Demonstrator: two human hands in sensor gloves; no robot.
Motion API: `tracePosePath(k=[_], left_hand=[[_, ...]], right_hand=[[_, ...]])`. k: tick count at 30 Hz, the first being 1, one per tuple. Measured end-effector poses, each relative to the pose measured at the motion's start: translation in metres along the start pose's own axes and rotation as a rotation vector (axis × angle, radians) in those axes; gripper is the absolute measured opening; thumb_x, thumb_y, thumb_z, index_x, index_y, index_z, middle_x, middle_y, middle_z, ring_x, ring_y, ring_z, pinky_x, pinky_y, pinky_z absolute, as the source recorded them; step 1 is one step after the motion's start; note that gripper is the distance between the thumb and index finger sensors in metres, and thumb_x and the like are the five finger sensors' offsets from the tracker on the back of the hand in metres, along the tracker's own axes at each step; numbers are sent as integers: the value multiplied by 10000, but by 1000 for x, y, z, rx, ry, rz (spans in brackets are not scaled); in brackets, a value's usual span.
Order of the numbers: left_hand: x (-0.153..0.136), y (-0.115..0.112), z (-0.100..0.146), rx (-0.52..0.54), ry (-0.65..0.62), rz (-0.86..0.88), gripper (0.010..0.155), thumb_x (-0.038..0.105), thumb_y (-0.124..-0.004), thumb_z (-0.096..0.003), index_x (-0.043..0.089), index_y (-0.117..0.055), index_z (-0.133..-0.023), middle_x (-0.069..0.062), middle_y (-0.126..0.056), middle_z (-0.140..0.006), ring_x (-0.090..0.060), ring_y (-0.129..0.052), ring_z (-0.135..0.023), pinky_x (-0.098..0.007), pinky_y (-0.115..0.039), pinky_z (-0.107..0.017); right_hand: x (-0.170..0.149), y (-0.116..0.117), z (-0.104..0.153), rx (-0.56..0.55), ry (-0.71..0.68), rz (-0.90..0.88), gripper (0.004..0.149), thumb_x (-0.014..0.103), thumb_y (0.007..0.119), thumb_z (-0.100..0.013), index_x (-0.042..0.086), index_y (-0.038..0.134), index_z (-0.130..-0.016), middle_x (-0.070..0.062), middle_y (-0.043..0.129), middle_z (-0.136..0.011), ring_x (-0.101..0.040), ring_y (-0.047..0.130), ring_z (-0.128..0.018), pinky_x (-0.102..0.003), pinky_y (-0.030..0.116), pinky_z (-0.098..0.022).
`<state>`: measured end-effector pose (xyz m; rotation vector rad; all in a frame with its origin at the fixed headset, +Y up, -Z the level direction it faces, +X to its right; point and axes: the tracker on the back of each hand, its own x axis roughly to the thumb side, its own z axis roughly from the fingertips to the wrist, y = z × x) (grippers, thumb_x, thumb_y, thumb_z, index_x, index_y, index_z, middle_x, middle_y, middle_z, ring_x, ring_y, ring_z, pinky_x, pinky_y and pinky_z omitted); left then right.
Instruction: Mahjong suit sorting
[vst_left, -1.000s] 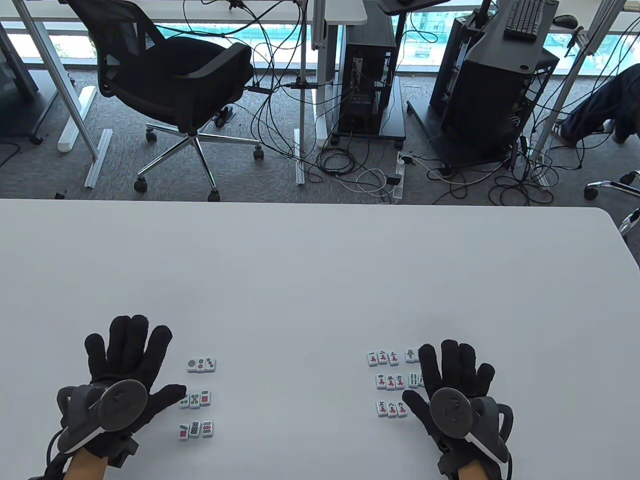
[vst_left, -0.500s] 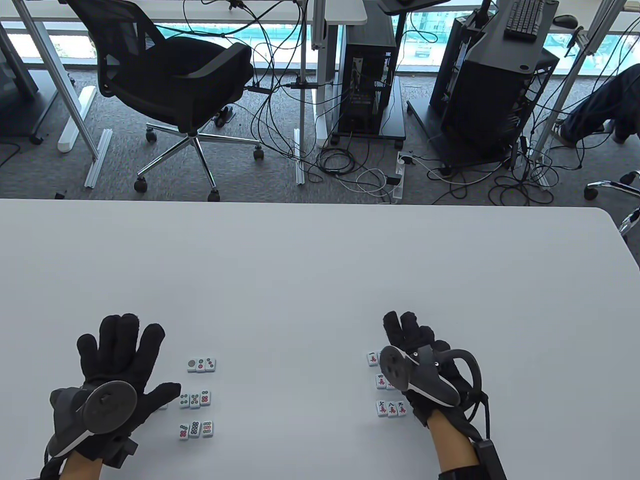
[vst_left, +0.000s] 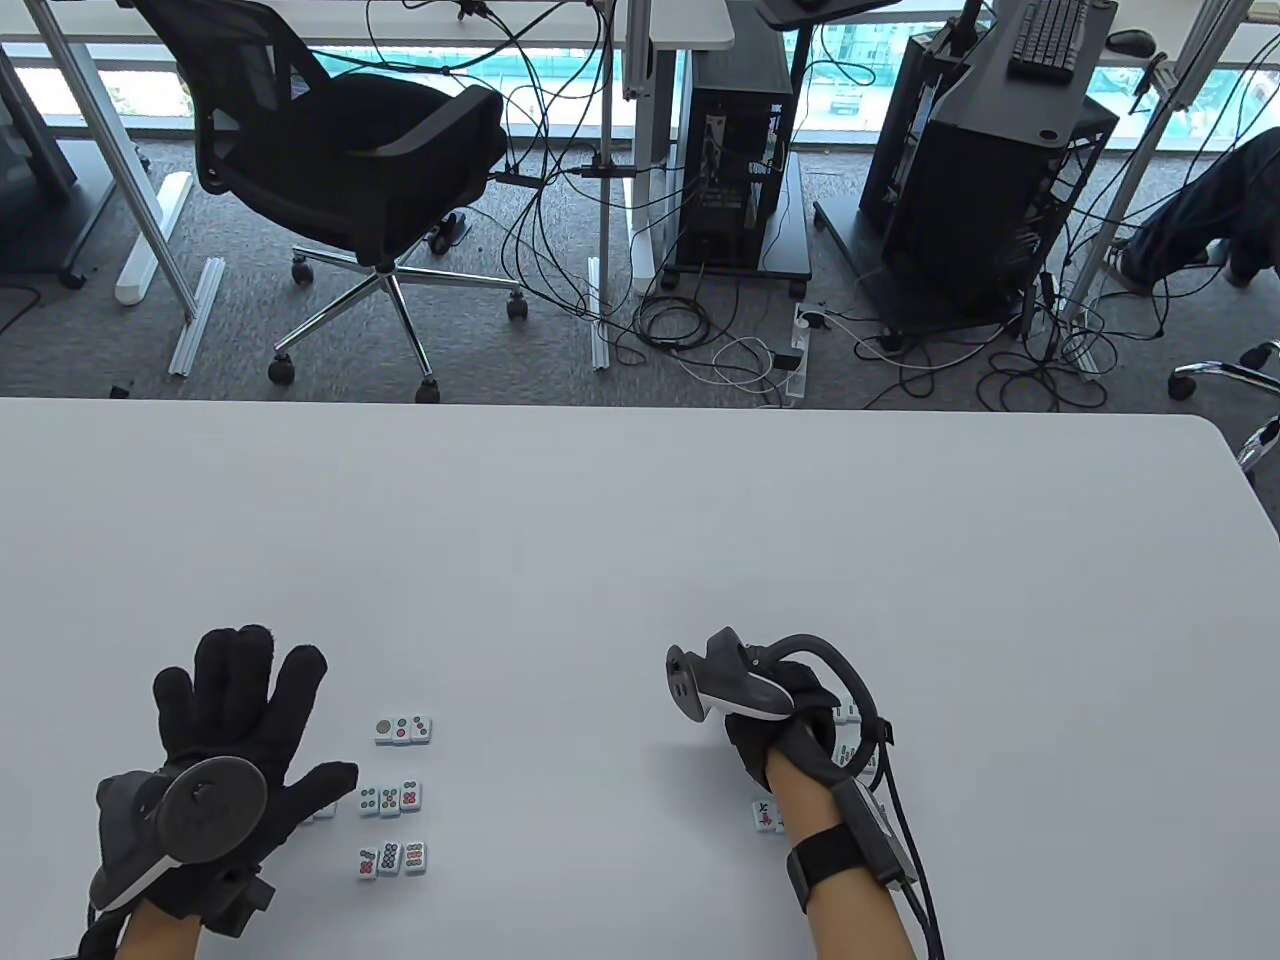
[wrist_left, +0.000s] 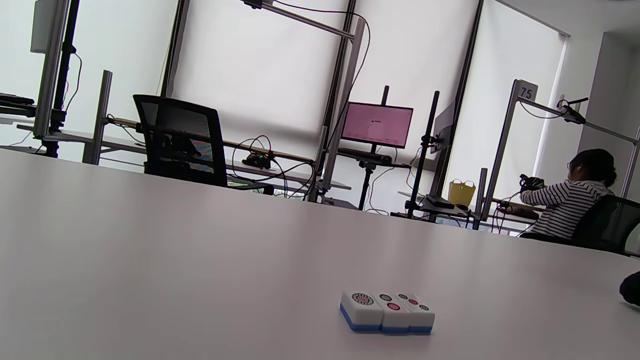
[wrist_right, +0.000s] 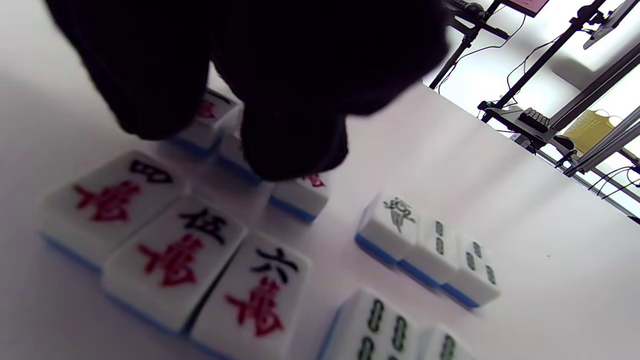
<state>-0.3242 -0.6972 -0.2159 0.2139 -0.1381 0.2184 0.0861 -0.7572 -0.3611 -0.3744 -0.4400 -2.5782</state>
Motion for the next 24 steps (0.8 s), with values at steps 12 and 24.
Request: tracePosePath(k=[12, 24], left_hand=[[0, 0, 0, -11, -1, 9, 935, 818, -567, -331, 460, -125, -1073, 146, 132, -1116, -180, 125, -1109, -582, 11, -766], [-3, 1, -1, -19, 7, 47, 925, 810, -573, -338, 460, -136, -1074, 145, 128, -1117, -182, 116, -1111, -580, 4, -769]], right_hand=[[42, -30, -9, -149, -64, -84, 563, 352, 873, -359, 99, 781, -854, -32, 984, -397, -104, 878, -81, -219, 769, -7], [155, -80, -24, -255, -240, -239, 557, 372, 858, -371, 99, 782, -851, -36, 985, -439, -122, 899, -122, -236, 790, -39]])
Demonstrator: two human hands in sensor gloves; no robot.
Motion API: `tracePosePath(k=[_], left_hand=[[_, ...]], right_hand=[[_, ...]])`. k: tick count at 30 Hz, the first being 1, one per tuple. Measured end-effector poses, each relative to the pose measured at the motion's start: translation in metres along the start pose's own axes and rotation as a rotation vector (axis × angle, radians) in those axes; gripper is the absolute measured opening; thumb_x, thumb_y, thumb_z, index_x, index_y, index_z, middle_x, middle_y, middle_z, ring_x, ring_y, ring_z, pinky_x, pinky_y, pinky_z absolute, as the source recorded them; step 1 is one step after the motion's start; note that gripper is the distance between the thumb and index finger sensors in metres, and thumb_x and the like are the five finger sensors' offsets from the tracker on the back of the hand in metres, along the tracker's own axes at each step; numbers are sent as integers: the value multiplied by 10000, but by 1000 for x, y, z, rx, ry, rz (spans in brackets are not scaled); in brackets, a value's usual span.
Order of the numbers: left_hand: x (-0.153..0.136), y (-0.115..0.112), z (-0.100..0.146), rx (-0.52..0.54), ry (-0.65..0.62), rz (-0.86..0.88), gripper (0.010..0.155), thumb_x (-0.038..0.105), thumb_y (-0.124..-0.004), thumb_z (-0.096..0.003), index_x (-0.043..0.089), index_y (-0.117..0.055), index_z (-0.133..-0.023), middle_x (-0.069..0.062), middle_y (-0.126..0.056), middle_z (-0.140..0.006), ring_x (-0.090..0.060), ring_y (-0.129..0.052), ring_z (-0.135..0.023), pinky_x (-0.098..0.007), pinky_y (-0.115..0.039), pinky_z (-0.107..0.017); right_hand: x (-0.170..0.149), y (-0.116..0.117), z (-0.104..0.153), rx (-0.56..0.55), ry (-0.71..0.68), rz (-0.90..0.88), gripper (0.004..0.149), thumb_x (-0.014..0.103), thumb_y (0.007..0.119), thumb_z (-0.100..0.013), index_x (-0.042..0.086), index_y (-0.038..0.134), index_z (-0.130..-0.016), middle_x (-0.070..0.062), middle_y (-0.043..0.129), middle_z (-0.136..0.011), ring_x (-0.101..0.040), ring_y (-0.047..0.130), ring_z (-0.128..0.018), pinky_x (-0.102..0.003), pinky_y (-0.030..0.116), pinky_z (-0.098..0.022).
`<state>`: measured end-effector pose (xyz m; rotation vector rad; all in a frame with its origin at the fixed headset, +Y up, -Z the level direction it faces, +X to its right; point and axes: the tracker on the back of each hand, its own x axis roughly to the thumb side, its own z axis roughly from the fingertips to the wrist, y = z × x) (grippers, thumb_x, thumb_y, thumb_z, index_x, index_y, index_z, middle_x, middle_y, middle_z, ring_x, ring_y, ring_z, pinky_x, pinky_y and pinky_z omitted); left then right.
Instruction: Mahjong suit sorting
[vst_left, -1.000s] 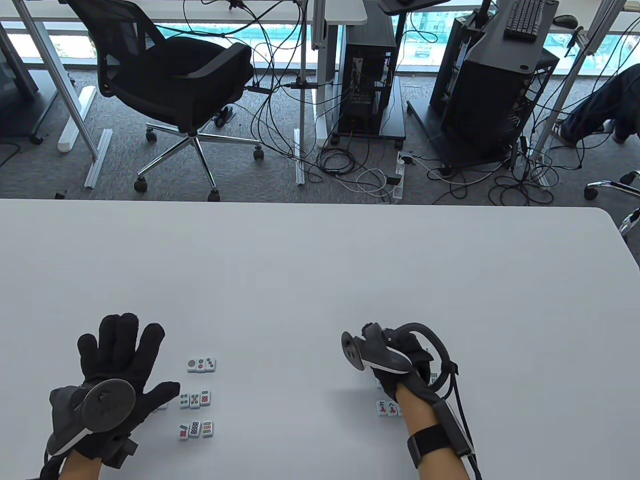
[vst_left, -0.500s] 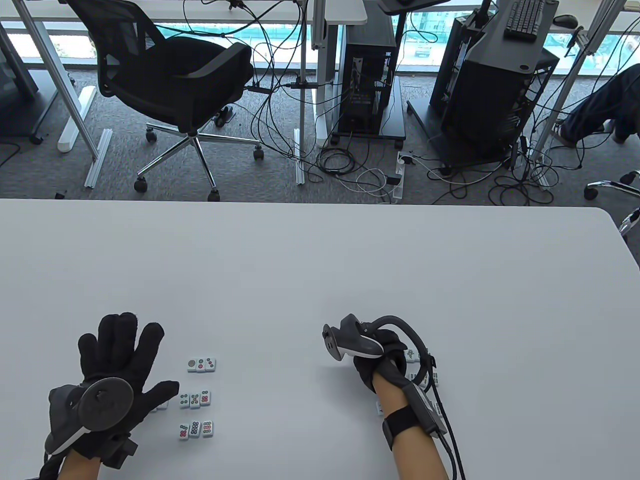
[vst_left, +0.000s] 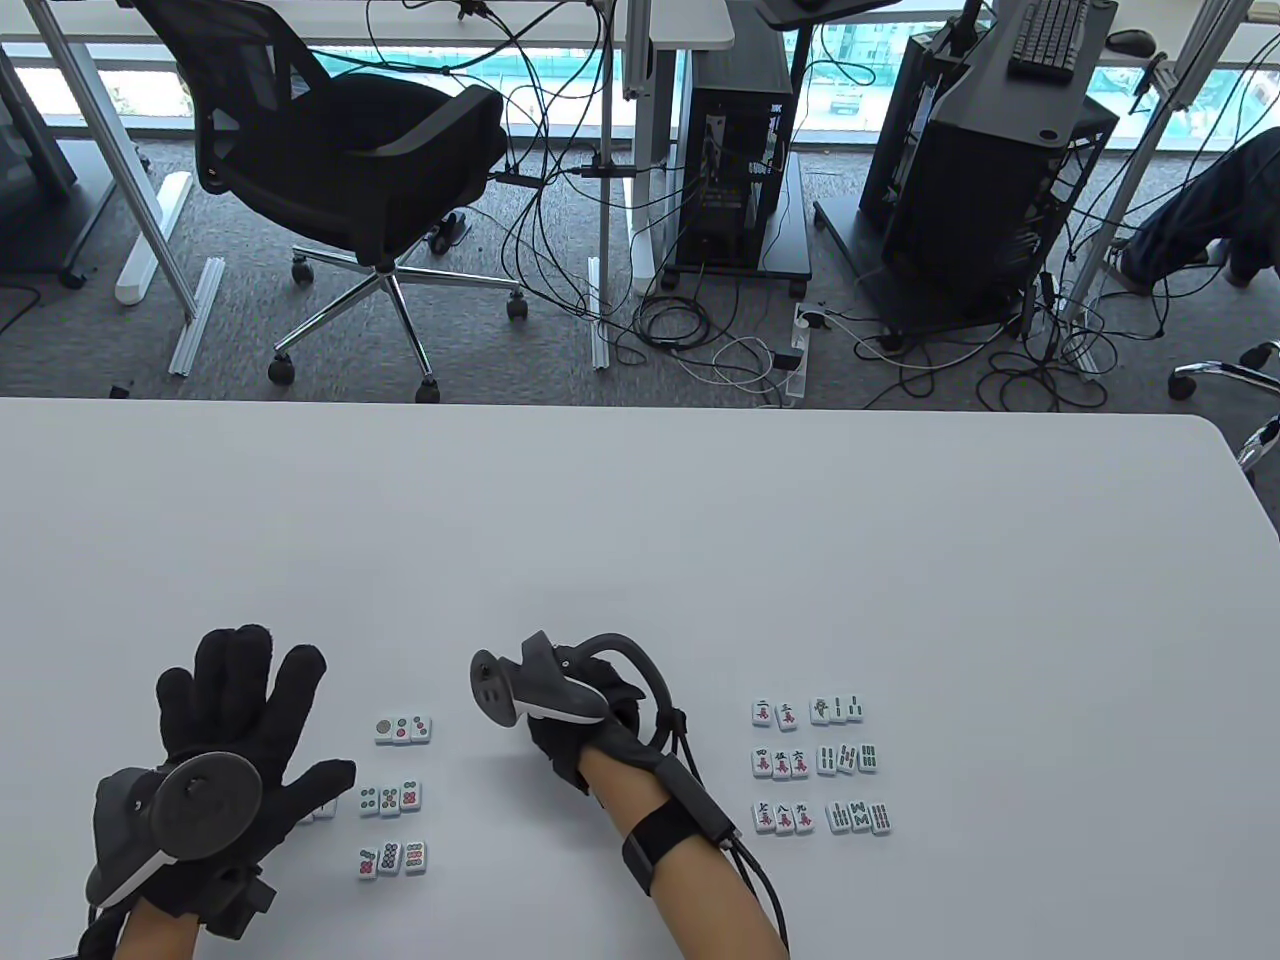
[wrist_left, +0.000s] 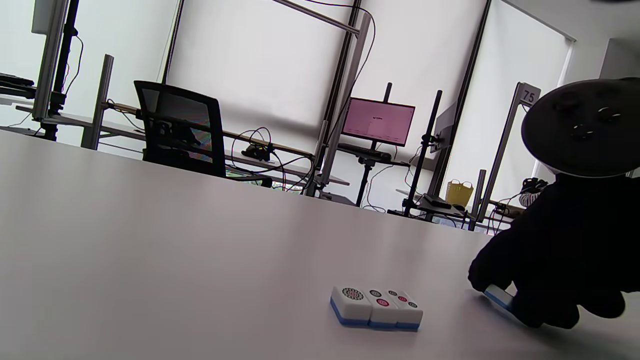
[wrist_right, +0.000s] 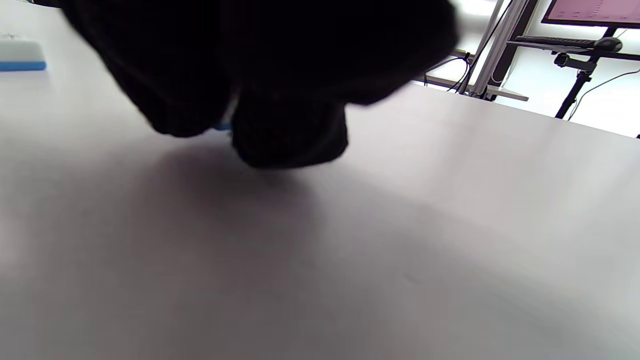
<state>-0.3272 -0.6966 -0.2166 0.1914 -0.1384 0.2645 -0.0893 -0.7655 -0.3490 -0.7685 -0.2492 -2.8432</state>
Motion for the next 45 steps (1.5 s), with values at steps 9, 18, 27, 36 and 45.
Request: tracePosePath(k=[9, 18, 27, 36, 45], left_hand=[[-7, 4, 1, 10, 26, 43, 919, 807, -575, -342, 460, -146, -1077, 146, 125, -1118, -184, 113, -1112, -579, 3, -769], [-7, 4, 1, 7, 29, 46, 918, 805, -576, -343, 458, -147, -1077, 144, 123, -1118, -185, 112, -1111, -580, 2, -769], [-5, -3, -1, -30, 20, 34, 918, 805, -578, -342, 459, -151, -1077, 143, 121, -1119, -184, 110, -1112, -580, -1, -771], [-3, -4, -1, -38, 16, 22, 916, 805, -578, -340, 460, -154, -1076, 144, 120, -1119, -185, 106, -1113, -579, -6, -772], [-2, -4, -1, -32, 3, 29, 918, 806, -577, -339, 460, -156, -1077, 144, 117, -1121, -186, 103, -1115, -581, -9, -774]], right_hand=[[-10, -6, 14, -27, -22, 102, 651, 416, 816, -384, 144, 656, -953, -39, 973, -526, -137, 919, -202, -247, 813, -97], [-127, -10, 57, 48, 215, 186, 650, 413, 824, -375, 140, 670, -944, -42, 977, -509, -134, 919, -172, -243, 809, -82], [-183, 21, 94, 192, 326, 147, 620, 397, 838, -374, 147, 705, -926, -32, 980, -479, -121, 910, -146, -235, 802, -62], [-168, 38, 83, 184, 284, 222, 559, 376, 851, -360, 148, 763, -863, -11, 983, -392, -93, 881, -70, -230, 791, -15], [-119, 11, 58, -12, 186, 58, 574, 370, 880, -340, 75, 799, -826, -26, 991, -391, -108, 889, -78, -242, 796, -23]])
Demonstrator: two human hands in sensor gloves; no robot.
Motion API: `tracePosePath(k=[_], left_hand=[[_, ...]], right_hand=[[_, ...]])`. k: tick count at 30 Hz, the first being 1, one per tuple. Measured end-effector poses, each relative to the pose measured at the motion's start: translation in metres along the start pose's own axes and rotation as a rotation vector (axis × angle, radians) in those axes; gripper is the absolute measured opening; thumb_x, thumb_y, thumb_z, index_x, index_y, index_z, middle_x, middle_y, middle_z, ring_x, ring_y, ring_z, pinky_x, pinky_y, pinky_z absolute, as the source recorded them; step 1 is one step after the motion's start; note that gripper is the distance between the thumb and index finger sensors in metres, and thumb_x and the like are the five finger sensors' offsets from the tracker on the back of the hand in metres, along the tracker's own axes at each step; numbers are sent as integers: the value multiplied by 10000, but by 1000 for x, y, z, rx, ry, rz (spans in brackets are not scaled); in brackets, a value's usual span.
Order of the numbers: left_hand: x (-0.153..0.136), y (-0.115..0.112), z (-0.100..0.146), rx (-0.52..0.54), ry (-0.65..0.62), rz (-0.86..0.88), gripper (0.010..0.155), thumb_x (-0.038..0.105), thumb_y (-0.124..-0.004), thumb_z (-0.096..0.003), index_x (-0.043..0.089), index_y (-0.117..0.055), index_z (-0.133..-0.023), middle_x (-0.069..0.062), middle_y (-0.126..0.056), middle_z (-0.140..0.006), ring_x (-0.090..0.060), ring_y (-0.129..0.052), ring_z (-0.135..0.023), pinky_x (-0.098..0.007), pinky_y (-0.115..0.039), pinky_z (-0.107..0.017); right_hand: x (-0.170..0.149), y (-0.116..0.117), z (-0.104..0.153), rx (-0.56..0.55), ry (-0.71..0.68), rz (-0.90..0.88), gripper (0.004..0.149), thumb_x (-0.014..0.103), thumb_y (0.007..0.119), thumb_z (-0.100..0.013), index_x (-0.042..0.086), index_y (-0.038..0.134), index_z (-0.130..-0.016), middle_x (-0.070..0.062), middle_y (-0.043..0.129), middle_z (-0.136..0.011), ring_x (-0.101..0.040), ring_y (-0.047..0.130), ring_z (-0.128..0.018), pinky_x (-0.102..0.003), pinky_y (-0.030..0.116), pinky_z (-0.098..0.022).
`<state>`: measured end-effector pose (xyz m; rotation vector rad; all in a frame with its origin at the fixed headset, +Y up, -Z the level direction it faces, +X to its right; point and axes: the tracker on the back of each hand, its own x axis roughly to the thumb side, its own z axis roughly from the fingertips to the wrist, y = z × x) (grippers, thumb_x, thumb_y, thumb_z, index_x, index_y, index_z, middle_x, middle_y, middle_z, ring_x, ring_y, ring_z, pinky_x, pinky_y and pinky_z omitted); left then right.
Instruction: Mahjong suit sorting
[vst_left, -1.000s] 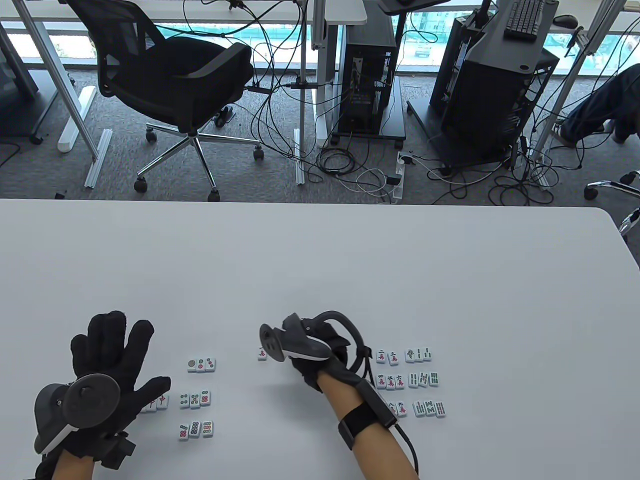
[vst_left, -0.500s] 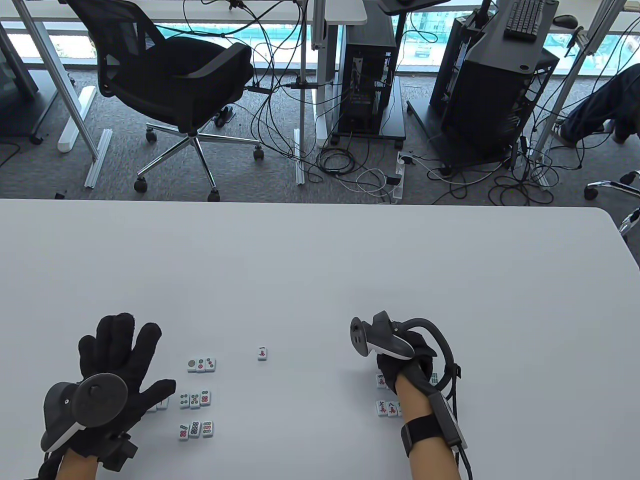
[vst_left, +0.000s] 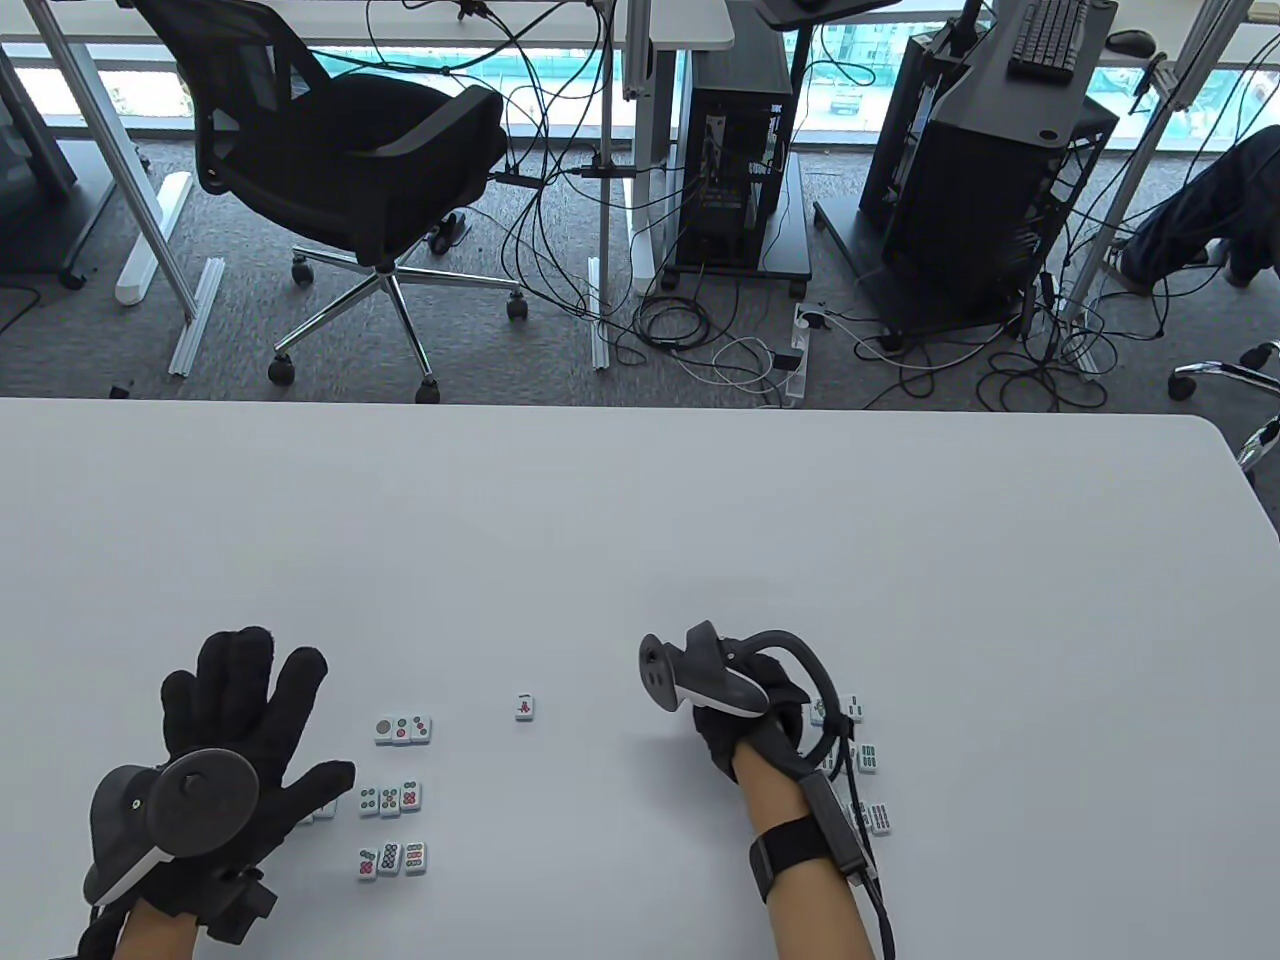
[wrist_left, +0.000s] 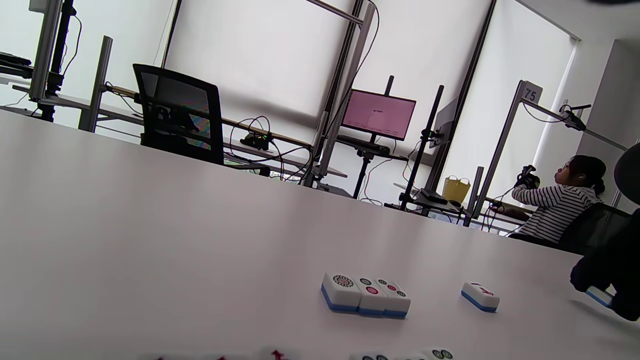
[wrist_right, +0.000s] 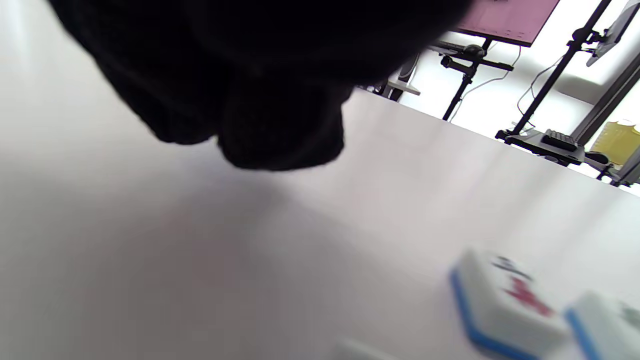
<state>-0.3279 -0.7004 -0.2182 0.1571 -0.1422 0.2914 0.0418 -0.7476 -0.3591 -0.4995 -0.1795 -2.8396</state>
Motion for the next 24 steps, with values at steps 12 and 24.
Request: tracePosePath(k=[12, 24], left_hand=[[4, 0, 1, -16, -32, 22, 917, 810, -575, -337, 455, -173, -1081, 140, 103, -1126, -191, 87, -1121, -584, -19, -777], [4, 1, 2, -15, -26, 31, 908, 801, -579, -344, 453, -179, -1082, 139, 100, -1126, -194, 77, -1122, -584, -26, -778]], right_hand=[[110, -15, -11, -100, -197, -16, 568, 370, 870, -353, 67, 792, -827, -31, 990, -428, -117, 903, -106, -247, 808, -46], [114, -13, -18, -76, -170, -31, 587, 378, 832, -380, 110, 736, -894, -28, 986, -455, -127, 914, -143, -257, 821, -74]])
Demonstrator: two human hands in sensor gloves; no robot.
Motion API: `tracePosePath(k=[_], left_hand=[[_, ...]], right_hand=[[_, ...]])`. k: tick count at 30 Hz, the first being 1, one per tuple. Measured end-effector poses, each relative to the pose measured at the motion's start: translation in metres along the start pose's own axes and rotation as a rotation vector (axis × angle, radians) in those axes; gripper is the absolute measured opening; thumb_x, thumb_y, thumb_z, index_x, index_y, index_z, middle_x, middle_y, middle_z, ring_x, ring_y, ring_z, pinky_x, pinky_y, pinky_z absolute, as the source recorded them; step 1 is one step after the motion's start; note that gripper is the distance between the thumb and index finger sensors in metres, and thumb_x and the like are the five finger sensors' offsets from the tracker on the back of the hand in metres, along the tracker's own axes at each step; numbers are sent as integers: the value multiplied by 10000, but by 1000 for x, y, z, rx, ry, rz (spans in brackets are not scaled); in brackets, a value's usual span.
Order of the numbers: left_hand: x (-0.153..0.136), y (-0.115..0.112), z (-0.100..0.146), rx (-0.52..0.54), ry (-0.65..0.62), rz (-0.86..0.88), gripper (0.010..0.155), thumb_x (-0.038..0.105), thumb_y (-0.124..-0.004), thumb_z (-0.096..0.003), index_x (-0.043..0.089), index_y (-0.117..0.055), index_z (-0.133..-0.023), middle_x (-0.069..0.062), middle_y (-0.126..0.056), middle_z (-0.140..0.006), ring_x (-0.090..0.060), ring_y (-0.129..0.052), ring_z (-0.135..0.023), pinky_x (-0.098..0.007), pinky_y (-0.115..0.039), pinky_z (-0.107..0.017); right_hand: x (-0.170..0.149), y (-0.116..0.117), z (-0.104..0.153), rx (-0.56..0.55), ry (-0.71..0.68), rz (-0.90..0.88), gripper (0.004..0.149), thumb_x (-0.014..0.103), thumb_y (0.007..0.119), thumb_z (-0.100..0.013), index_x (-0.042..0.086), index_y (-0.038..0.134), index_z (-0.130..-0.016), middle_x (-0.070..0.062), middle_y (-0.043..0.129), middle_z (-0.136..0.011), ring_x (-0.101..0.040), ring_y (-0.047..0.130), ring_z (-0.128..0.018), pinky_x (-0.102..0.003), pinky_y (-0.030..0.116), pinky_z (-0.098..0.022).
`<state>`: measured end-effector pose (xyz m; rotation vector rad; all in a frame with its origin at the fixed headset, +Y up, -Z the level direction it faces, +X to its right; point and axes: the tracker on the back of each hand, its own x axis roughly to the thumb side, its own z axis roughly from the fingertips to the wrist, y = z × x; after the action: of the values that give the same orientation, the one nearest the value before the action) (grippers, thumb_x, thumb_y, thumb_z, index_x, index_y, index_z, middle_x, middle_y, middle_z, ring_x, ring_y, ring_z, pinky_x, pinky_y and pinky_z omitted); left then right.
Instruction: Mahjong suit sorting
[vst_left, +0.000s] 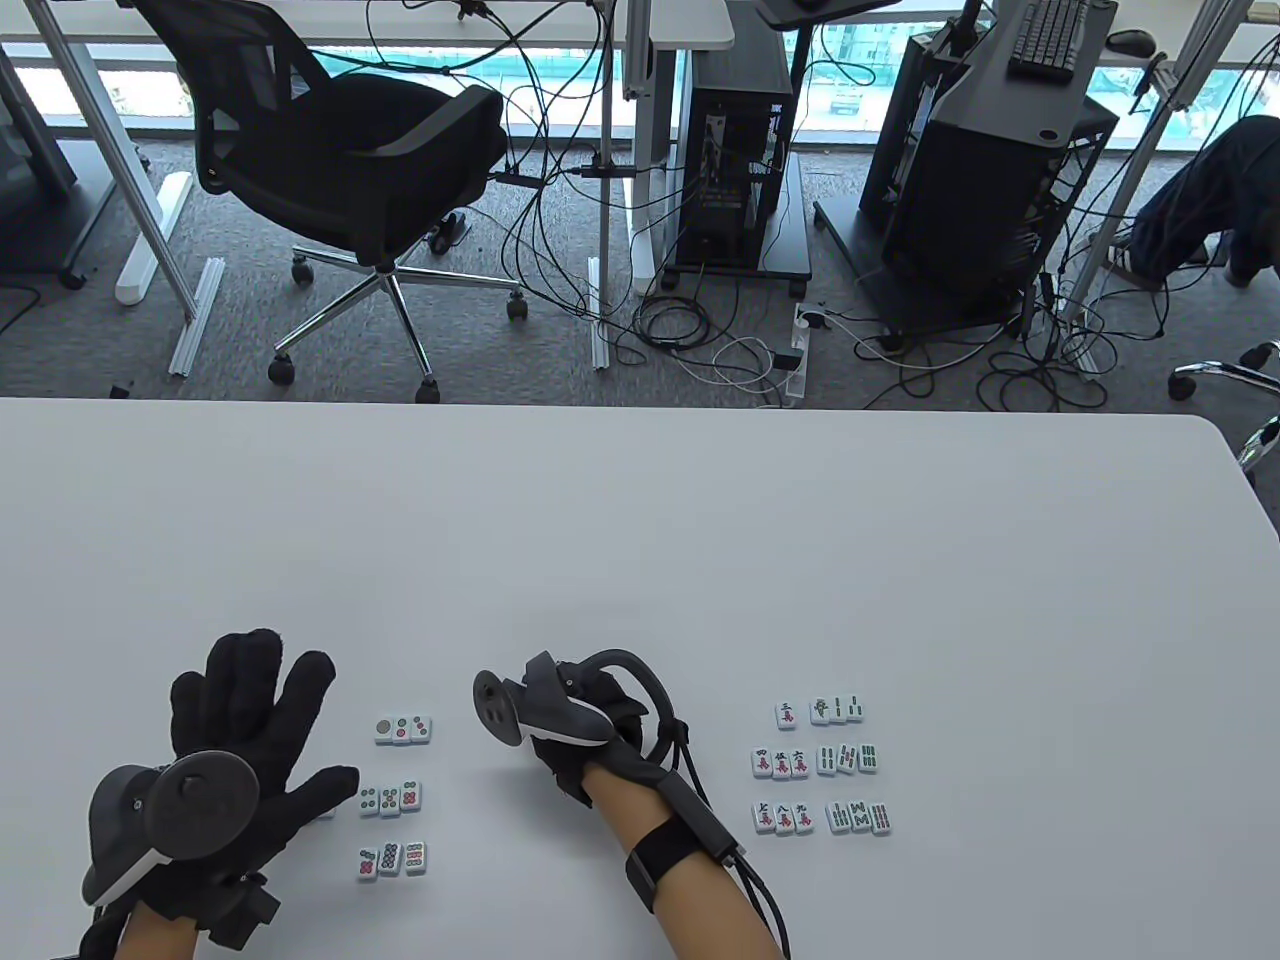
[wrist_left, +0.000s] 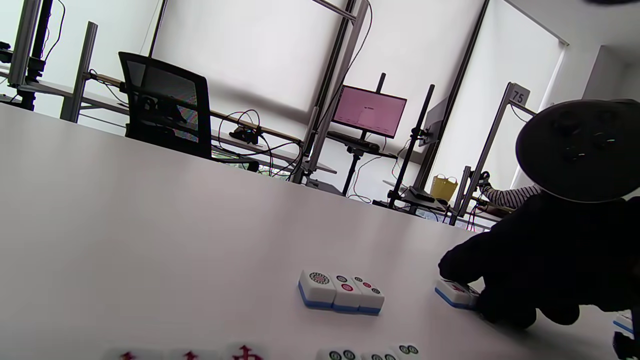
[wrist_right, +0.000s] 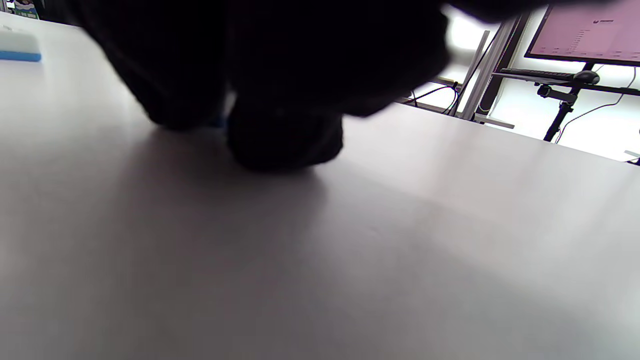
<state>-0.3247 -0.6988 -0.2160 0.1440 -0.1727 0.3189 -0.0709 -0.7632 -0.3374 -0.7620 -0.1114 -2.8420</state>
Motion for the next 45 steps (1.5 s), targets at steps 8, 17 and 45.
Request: tracePosePath(k=[8, 17, 45], left_hand=[[-2, 2, 0, 3, 10, 12, 905, 798, -579, -347, 452, -180, -1082, 139, 101, -1126, -193, 76, -1122, -582, -27, -779], [0, -1, -1, -9, 2, -6, 904, 799, -579, -347, 454, -179, -1081, 140, 102, -1125, -192, 79, -1121, -581, -25, -779], [1, -8, -4, -57, 18, -19, 900, 793, -584, -347, 455, -188, -1081, 141, 100, -1123, -190, 74, -1122, -580, -28, -780]], right_hand=[[-47, -23, 23, 46, 7, 56, 631, 404, 815, -382, 129, 684, -935, -31, 980, -474, -124, 913, -156, -257, 822, -89], [-154, -15, 70, 159, 260, 132, 585, 364, 834, -384, 157, 716, -918, -26, 985, -437, -112, 901, -123, -247, 811, -62], [-139, 21, 51, 209, 266, 77, 558, 354, 888, -337, 108, 810, -831, -15, 983, -351, -93, 874, -50, -237, 791, -6]])
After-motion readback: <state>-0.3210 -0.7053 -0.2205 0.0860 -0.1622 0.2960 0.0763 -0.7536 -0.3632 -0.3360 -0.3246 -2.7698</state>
